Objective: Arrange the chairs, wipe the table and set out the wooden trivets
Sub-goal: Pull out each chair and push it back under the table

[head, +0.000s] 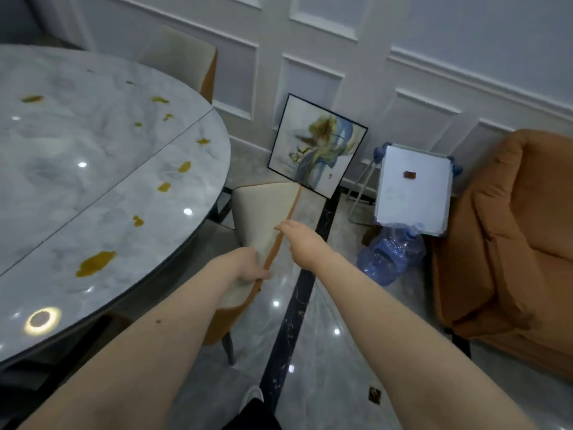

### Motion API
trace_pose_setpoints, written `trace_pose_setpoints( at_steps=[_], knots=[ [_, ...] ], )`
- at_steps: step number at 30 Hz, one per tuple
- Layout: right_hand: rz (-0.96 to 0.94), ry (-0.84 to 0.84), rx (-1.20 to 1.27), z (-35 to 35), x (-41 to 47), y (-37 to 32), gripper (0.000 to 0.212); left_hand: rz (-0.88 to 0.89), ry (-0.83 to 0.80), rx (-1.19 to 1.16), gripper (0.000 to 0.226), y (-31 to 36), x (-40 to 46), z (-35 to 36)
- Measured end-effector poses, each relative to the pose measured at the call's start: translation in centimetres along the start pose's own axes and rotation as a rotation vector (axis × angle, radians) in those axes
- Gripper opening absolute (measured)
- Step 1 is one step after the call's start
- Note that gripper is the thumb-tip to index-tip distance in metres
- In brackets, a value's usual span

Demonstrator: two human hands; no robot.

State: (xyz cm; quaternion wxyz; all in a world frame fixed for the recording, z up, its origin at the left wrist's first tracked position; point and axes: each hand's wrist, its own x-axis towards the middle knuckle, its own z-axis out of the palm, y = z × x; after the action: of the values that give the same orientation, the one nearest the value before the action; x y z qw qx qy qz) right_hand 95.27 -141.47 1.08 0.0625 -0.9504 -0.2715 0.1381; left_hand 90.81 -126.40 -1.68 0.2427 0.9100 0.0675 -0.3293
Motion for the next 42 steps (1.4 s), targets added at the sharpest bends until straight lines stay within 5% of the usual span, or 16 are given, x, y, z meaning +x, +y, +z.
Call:
trace_pose_setpoints(
  at_steps=[14,18,30,42],
  knots=[
    [-0.424,-0.258,-0.329,-1.0,12.9,5.7,0.054,-0.289,-0.296,-0.089,0.050,3.5,4.9,-2.8],
    [-0.581,-0.304,-0.430,-1.1,15.1,6.7,0.052,-0.414,-0.227,-0.072,0.066,4.3,5.2,-2.7],
    [-0.837,-0.274,-0.525,-1.2,16.7,8.4,0.034,-0.952,0.353,-0.097,0.040,9.5,6.5,2.2],
    [-0.831,-0.279,-0.542,-1.3,15.8,9.0,0.026,-0.894,0.345,-0.061,0.037,9.4,5.2,2.6]
  ],
)
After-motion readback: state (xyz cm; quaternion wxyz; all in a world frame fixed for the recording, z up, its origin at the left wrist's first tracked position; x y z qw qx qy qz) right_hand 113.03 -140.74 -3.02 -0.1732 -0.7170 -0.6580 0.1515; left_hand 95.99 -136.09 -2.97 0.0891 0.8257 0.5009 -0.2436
